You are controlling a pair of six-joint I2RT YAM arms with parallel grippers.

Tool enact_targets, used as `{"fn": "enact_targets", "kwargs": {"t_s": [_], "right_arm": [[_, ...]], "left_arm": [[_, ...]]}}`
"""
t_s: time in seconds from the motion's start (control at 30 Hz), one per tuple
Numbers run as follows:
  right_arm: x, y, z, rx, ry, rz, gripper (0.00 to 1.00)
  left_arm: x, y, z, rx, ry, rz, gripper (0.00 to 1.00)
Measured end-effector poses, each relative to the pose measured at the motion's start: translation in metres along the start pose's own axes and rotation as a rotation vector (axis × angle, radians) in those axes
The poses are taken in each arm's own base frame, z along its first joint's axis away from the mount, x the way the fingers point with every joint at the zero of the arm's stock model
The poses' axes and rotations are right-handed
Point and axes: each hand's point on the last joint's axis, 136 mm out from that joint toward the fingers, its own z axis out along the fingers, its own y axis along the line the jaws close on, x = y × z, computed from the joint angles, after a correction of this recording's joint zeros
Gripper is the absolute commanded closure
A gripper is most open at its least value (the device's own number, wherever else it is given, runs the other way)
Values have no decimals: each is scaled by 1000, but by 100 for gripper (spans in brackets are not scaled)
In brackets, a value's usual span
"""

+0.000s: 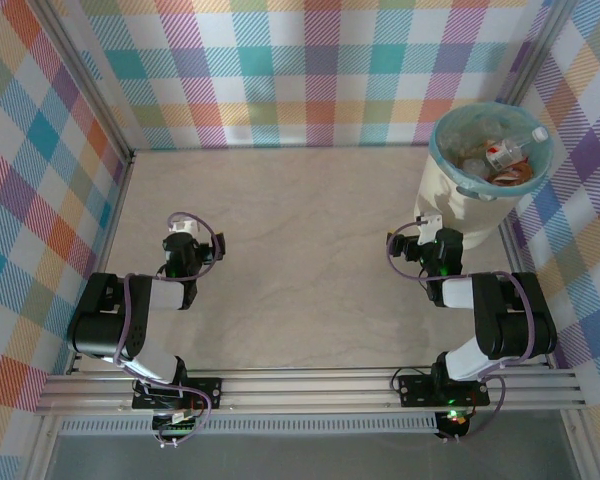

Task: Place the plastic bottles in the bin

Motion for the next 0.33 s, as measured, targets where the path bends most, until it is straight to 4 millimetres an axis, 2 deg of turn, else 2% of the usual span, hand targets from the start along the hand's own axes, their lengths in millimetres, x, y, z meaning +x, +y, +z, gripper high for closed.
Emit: {"fn": "enact_targets", "kwargs": {"t_s": [0.33], "right_arm": [[0, 0, 0, 0, 0, 0, 0]], "left_arm": [[2, 0, 0, 0, 7, 1, 0]]}}
